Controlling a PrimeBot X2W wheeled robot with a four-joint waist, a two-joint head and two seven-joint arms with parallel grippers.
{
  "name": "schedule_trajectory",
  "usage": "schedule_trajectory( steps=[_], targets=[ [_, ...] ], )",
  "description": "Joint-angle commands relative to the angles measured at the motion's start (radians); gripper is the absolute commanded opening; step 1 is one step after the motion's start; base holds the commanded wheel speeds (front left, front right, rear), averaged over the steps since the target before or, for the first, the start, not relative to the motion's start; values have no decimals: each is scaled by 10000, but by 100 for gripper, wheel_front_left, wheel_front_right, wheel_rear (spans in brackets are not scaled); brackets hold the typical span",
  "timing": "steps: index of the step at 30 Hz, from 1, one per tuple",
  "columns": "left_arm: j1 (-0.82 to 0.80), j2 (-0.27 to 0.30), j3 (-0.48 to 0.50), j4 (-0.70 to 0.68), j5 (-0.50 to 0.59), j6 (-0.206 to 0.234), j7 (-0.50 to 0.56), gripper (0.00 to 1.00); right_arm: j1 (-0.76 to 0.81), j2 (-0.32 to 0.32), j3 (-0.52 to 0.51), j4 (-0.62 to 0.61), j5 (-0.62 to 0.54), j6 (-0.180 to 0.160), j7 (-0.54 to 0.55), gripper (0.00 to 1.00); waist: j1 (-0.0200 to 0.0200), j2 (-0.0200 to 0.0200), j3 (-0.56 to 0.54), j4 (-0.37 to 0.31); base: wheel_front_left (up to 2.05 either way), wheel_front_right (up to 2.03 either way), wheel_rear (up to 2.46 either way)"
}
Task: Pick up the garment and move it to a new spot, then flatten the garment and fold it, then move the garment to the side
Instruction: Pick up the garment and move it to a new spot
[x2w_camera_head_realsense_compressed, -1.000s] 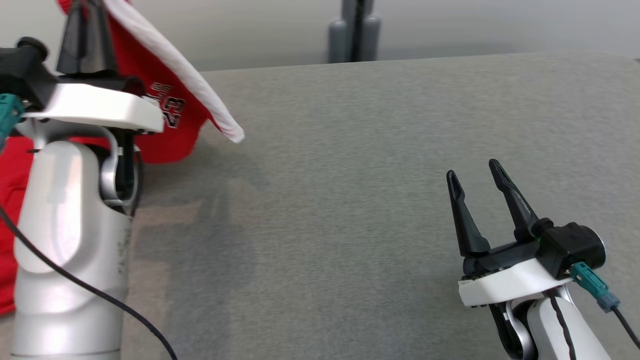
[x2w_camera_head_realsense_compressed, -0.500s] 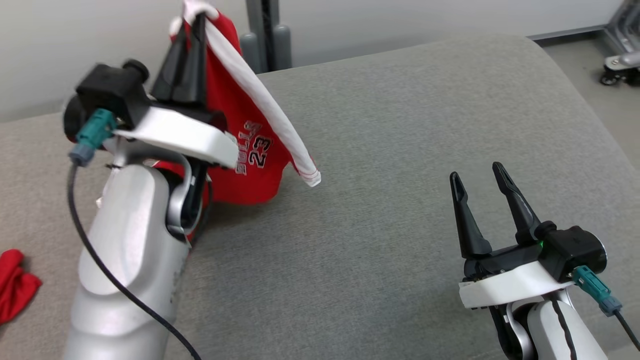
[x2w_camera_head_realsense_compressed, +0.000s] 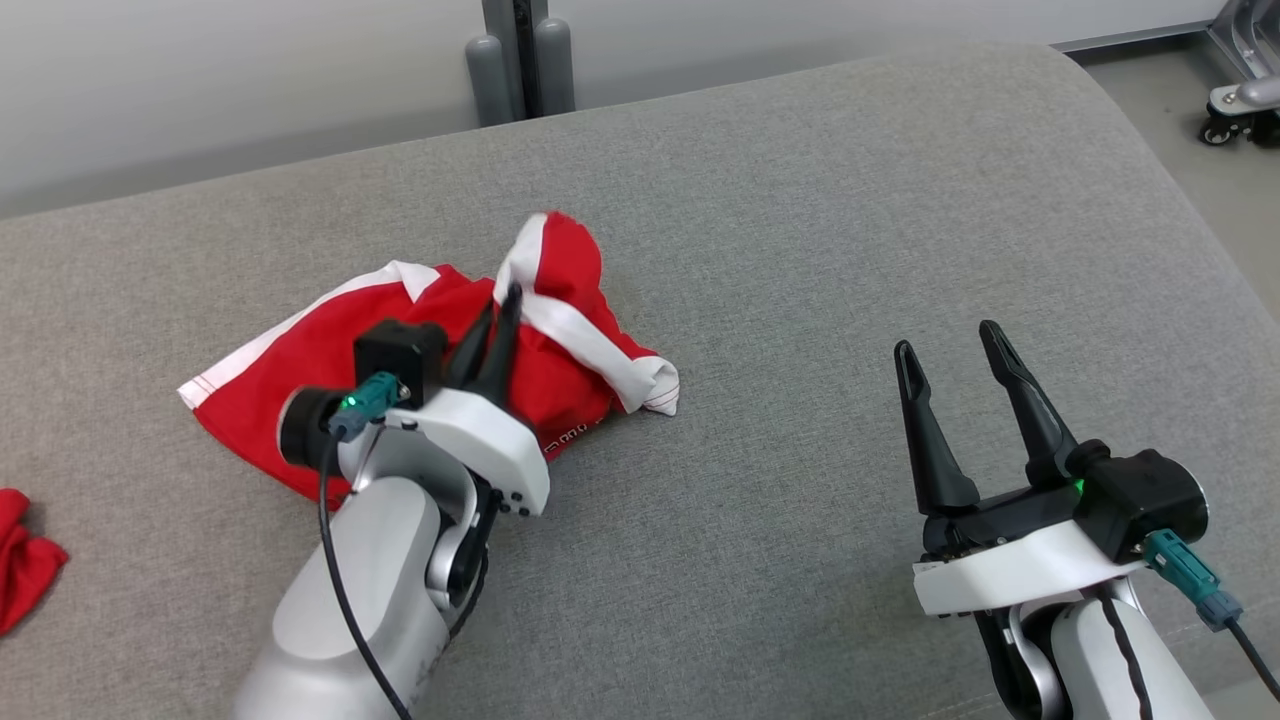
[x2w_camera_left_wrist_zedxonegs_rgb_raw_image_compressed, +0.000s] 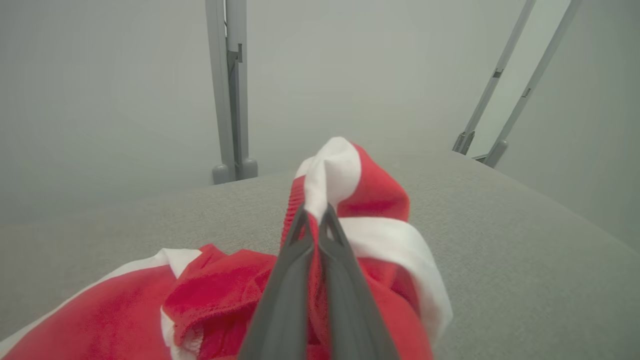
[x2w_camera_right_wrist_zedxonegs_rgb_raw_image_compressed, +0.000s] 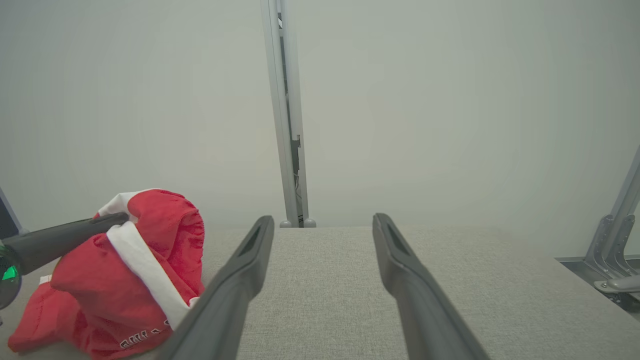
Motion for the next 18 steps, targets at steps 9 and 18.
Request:
schedule_trajectory(
  steps=[9, 18],
  targets=[
    [-238, 41, -1587, 1271, -1742, -535, 0, 85, -38, -45, 36, 24, 19, 2, -61, 100, 0, 0, -12, 182, 0, 0, 0],
    [-320, 40, -2287, 702, -2395, -251, -705, 100, 139, -46, -28, 58, -45, 2, -61, 100, 0, 0, -249, 558, 0, 0, 0]
  ],
)
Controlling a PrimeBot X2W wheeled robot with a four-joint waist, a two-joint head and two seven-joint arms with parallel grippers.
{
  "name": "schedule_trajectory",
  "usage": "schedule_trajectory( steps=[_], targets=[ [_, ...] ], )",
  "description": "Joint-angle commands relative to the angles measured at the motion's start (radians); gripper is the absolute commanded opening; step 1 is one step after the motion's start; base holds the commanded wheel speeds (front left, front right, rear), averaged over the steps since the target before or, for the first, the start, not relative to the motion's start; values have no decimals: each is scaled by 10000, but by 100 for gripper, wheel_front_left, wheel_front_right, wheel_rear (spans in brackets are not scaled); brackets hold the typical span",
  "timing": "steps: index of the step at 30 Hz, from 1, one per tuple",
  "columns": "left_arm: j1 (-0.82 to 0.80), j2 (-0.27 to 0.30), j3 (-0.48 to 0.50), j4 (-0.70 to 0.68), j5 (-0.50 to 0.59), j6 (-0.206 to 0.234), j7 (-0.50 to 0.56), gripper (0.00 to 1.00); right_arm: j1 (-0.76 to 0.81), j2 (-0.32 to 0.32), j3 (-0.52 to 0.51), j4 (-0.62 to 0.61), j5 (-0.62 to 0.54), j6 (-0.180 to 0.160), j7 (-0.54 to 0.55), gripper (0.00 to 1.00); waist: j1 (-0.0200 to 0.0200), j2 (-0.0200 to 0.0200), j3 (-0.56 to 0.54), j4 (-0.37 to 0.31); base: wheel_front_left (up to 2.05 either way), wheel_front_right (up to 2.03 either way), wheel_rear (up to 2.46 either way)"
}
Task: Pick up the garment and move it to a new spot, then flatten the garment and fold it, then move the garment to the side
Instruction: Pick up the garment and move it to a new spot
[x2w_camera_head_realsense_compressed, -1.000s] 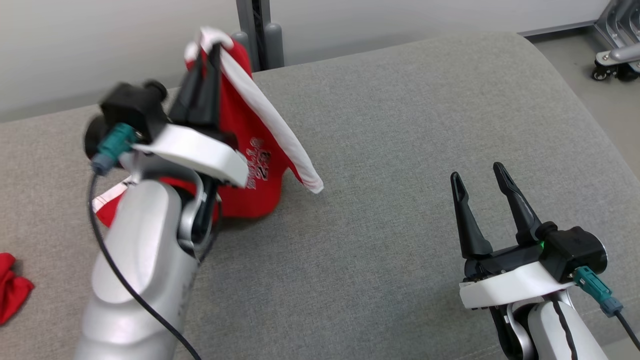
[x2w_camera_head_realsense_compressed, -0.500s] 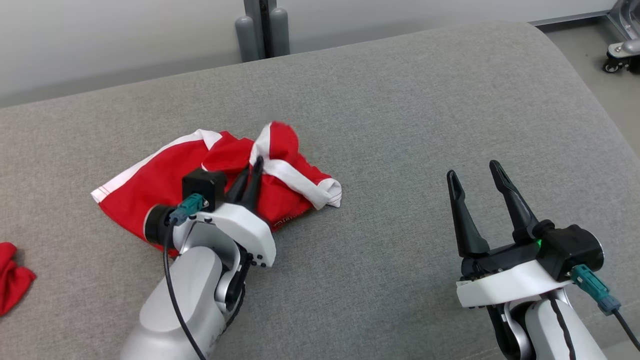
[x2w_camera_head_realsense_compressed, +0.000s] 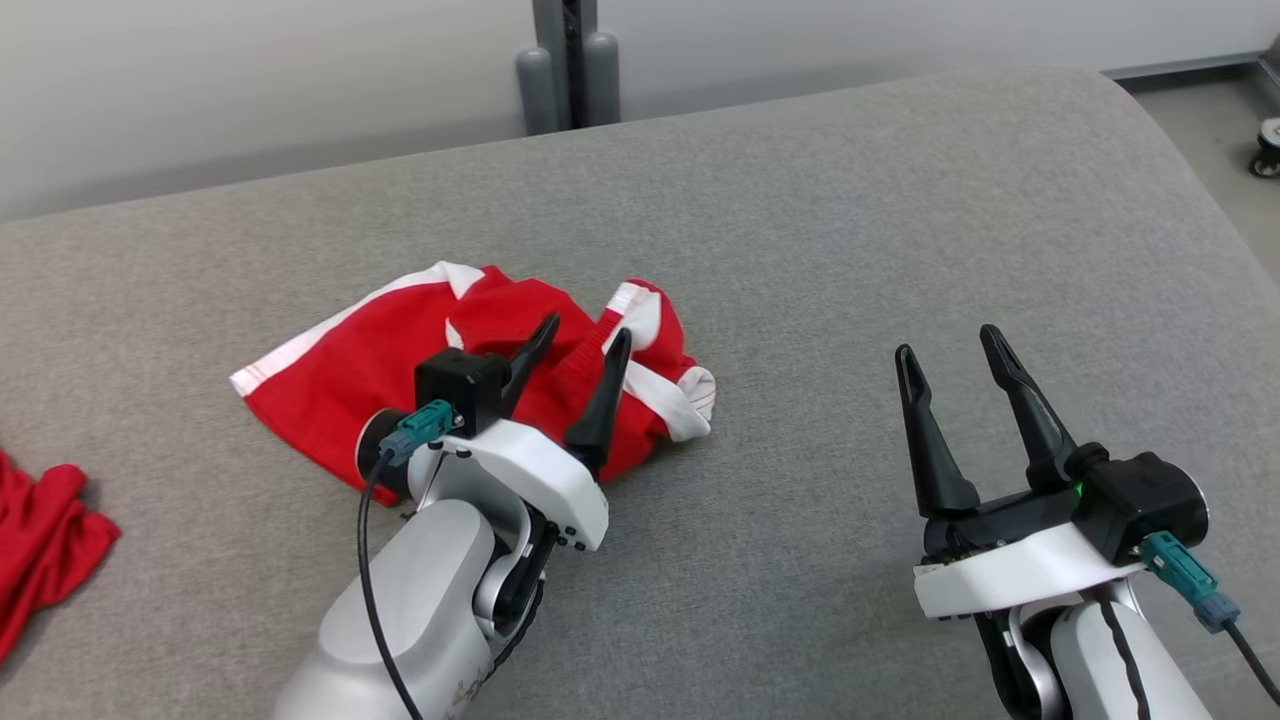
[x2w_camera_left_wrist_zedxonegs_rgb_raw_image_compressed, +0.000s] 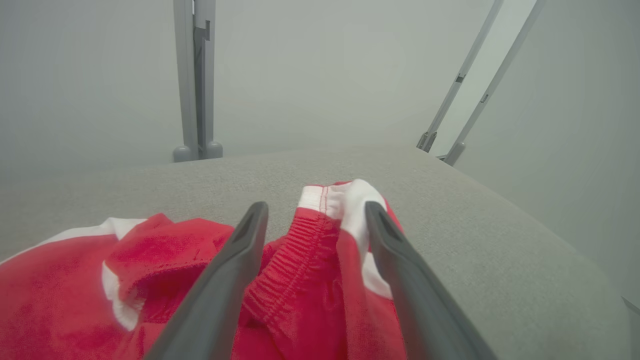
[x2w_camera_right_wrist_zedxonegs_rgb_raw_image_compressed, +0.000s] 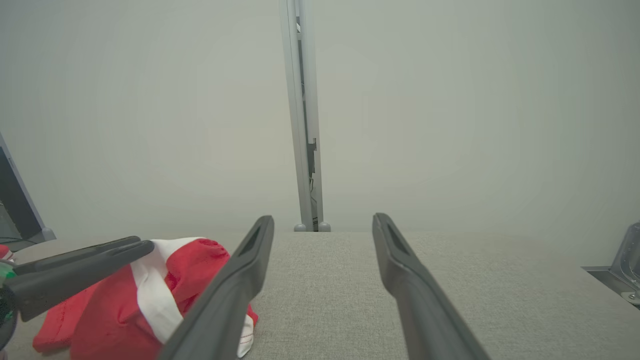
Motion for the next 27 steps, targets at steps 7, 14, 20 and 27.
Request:
schedule_trajectory(
  steps=[7, 14, 20, 27],
  targets=[
    [412, 209, 590, -1349, 283, 284, -256, 100, 189, -46, 180, 6, -24, 2, -61, 100, 0, 0, -324, 585, 0, 0, 0],
    [1613, 429, 1757, -3128, 1024, 450, -264, 100, 318, -53, 218, 36, -49, 2, -61, 100, 0, 0, -587, 1202, 0, 0, 0],
    [2839, 291, 2632, -3991, 1448, 108, -266, 100, 655, -177, 163, 117, 110, 2, -61, 100, 0, 0, -952, 1683, 0, 0, 0],
    [4129, 170, 3297, -4792, 2971, 247, -266, 100, 1429, -234, -224, 176, -328, 2, -61, 100, 0, 0, -1398, 2109, 0, 0, 0]
  ],
)
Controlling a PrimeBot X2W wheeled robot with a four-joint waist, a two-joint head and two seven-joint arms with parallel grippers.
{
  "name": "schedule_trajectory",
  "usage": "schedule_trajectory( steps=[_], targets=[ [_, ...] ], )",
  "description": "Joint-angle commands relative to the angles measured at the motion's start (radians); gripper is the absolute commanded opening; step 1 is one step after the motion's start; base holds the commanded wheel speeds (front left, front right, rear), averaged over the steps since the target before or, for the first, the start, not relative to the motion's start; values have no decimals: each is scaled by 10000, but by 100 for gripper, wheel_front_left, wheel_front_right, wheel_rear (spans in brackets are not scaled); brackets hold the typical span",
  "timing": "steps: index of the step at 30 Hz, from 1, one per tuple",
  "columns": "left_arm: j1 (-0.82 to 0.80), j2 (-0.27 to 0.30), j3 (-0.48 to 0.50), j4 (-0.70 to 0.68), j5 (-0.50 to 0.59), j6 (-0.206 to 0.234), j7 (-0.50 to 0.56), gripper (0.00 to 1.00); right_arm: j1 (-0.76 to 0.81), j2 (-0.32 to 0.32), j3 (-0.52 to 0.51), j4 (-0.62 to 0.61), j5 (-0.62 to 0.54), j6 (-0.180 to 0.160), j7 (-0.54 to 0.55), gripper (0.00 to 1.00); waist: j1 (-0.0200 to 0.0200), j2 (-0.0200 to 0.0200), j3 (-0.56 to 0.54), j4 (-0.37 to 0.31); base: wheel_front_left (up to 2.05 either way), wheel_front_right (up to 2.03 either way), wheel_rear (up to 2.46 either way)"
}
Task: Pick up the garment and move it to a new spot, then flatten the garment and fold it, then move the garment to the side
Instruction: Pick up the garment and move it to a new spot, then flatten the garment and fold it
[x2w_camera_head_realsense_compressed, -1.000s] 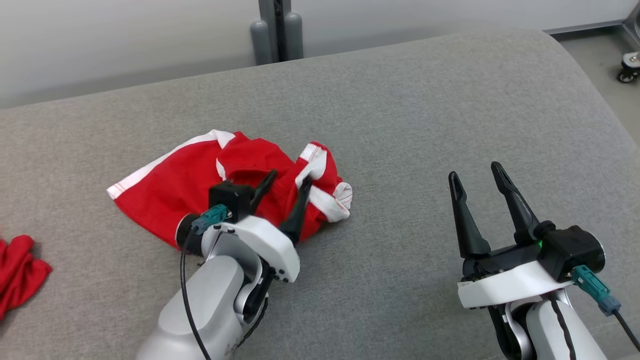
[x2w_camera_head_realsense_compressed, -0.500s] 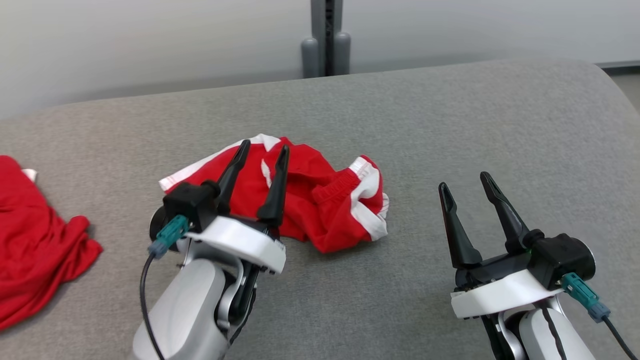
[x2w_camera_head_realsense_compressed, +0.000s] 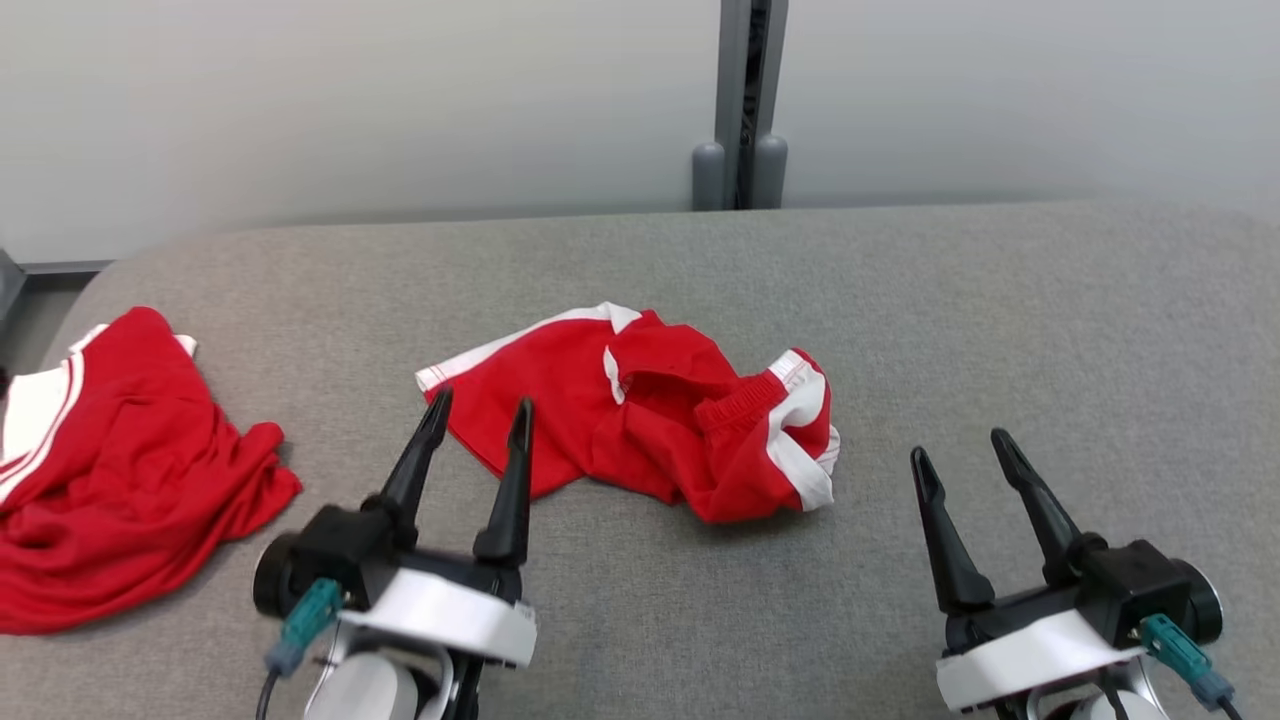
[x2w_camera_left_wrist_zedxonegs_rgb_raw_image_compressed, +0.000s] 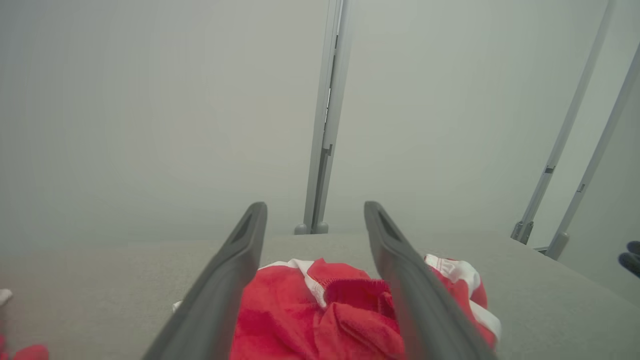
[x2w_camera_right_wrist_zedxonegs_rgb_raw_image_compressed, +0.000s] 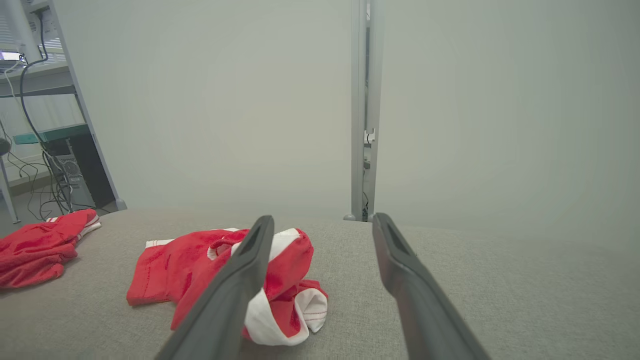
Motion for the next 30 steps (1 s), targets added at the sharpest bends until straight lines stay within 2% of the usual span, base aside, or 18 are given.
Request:
schedule_trajectory(
  steps=[1, 6, 10, 15, 30],
  targets=[
    [411, 17, 203, -164, 276, 1, -38, 100, 245, -23, -115, 31, -139, 2, -61, 100, 0, 0, -242, 172, 0, 0, 0],
    [1158, -37, 509, -344, 1103, -7, -38, 100, 595, 32, -218, 102, -258, 2, -61, 100, 0, 0, -429, 232, 0, 0, 0],
    [1573, -68, 858, -413, 1326, -55, -38, 100, 790, 60, -301, 145, -219, 2, -61, 100, 0, 0, -536, 221, 0, 0, 0],
    [1795, -93, 1152, -448, 1435, -153, -38, 100, 942, 94, -448, 100, -137, 2, -61, 100, 0, 0, -557, 227, 0, 0, 0],
    [1786, -109, 1138, -346, 1311, 104, -39, 100, 933, 140, -633, 65, -260, 2, -61, 100, 0, 0, -571, 261, 0, 0, 0]
  ],
)
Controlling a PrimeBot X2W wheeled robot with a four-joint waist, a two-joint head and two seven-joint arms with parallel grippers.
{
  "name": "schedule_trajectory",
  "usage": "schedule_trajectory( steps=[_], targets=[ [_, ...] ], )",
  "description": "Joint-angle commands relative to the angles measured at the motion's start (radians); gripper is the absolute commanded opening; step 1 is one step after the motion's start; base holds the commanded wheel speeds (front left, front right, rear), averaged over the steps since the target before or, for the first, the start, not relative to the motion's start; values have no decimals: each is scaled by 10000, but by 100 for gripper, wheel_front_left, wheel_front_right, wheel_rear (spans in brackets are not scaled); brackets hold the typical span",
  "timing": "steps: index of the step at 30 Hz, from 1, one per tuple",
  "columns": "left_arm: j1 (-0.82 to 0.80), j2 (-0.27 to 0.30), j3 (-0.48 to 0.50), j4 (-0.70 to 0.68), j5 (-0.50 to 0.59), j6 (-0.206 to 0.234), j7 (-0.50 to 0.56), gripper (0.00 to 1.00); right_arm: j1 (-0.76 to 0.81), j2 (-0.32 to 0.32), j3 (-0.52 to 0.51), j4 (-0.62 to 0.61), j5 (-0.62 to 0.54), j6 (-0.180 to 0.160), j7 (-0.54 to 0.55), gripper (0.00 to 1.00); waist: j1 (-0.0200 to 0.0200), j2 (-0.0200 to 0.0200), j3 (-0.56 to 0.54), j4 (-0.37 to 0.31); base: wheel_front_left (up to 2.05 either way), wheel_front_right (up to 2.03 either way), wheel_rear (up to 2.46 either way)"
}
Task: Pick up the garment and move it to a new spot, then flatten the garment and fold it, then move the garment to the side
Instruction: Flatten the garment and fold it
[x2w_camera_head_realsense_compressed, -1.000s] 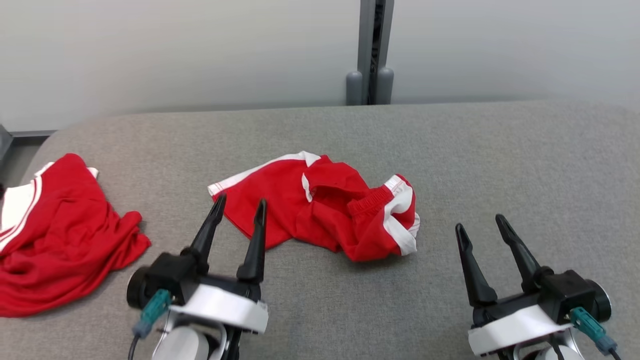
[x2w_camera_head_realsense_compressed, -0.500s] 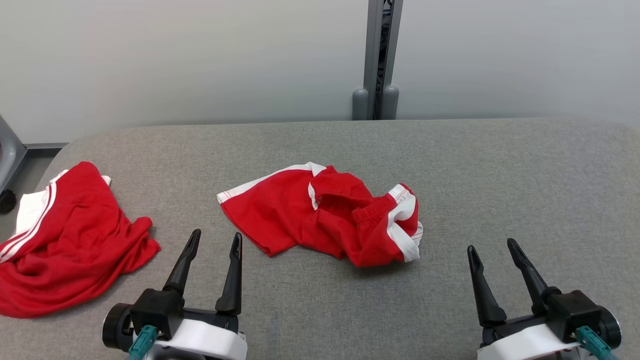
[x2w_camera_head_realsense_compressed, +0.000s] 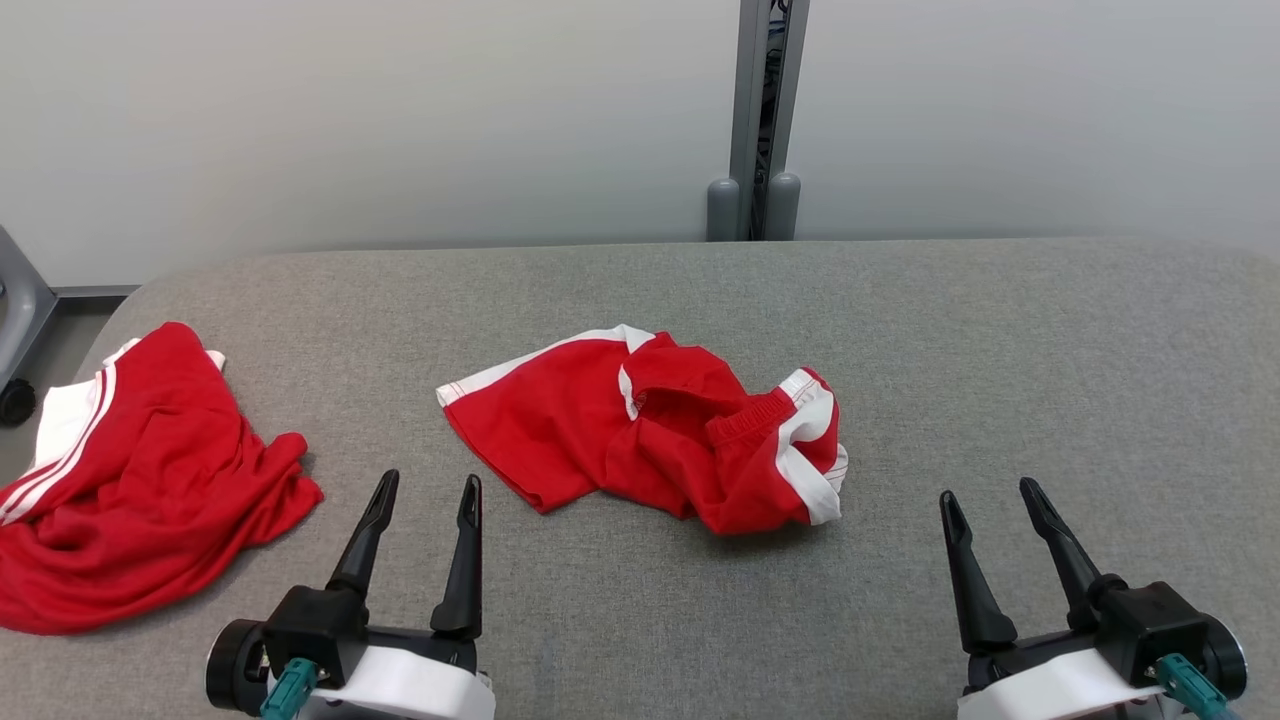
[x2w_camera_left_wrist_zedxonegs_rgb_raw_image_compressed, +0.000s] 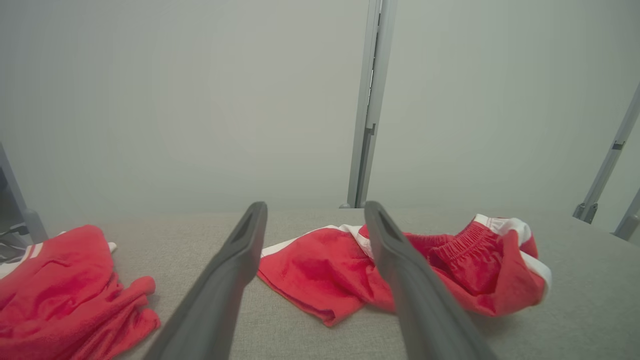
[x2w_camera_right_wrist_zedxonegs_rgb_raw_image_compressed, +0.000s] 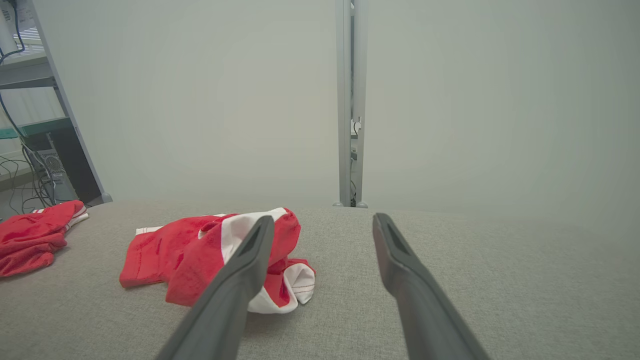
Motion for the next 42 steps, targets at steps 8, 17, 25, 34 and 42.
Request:
schedule_trajectory(
  steps=[8, 17, 25, 34, 42],
  targets=[
    [-320, 23, -152, 336, -296, -179, -39, 100, -146, -2, 59, -8, -38, 2, -61, 100, 0, -1, 63, -138, 0, 0, 0],
    [-2161, 24, -874, 1533, -825, -858, -38, 100, -442, -6, 277, -43, 31, 2, -61, 100, 0, -1, 498, -1024, 0, 0, 0],
    [-4329, 30, -1853, 3246, -1778, -1168, 82, 100, -908, 2, 292, -97, 57, 2, -61, 100, 0, -1, 1273, -2018, 0, 0, 0],
    [-6269, 33, -3178, 4722, -3253, -1390, 1229, 100, -1259, 4, 382, -135, 111, 2, -61, 100, 0, -1, 1855, -2652, 0, 0, 0],
    [-7464, 33, -4354, 6004, -4173, -1481, 2403, 100, -1361, 9, 421, -163, 189, 2, -61, 100, 0, -1, 2025, -3046, 0, 0, 0]
  ],
)
